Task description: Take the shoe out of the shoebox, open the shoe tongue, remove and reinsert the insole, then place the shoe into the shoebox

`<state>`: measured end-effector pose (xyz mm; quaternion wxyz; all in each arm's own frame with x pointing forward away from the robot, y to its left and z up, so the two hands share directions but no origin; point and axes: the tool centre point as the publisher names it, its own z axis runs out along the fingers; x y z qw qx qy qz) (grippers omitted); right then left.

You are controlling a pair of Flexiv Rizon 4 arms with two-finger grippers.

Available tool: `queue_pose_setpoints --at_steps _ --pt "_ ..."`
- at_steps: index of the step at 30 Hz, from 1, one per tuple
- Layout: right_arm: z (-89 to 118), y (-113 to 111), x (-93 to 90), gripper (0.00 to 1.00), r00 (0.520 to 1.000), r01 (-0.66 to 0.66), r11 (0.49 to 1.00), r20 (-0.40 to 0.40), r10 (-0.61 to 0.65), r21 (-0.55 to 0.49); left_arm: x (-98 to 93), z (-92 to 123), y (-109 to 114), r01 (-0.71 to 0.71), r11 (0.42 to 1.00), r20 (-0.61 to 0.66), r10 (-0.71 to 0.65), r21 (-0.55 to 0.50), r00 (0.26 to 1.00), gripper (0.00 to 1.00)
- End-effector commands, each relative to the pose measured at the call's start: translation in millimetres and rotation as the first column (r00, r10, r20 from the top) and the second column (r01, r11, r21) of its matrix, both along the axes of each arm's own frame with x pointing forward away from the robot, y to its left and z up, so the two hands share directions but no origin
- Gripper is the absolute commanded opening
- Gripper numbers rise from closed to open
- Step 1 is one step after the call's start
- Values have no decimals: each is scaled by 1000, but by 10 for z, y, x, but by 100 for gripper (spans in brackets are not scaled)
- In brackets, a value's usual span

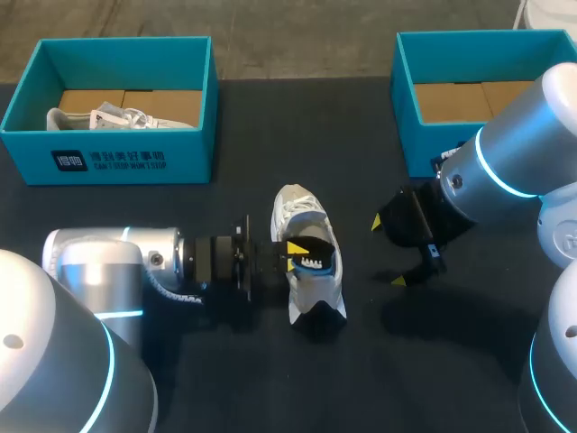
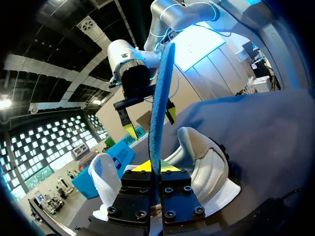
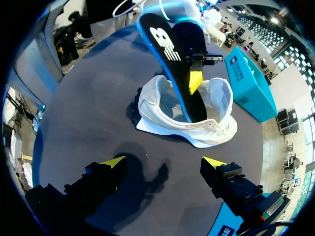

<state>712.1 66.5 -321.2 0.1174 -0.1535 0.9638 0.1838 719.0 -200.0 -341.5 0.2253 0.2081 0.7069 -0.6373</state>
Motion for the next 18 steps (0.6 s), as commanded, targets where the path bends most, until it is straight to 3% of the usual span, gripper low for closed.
queue_pose_setpoints --at_steps 1,8,10,11,18 --pt "-2 2 -10 100 1000 1 1000 2 -1 0 46 -50 -19 9 1000 -2 -9 17 1000 0" --pt "-2 2 -10 100 1000 1 1000 2 -1 0 95 -35 -30 1 1000 11 -1 20 1000 0" --pt "-2 2 -10 100 1000 1 1000 2 -1 0 74 19 -29 -3 1000 17 3 15 1000 41" --pt "-2 2 -10 100 1000 1 1000 2 -1 0 64 33 -27 -4 1000 17 3 14 1000 46" --pt "-2 2 -10 100 1000 1 1000 2 -1 0 -35 156 3 -8 1000 41 8 5 999 45"
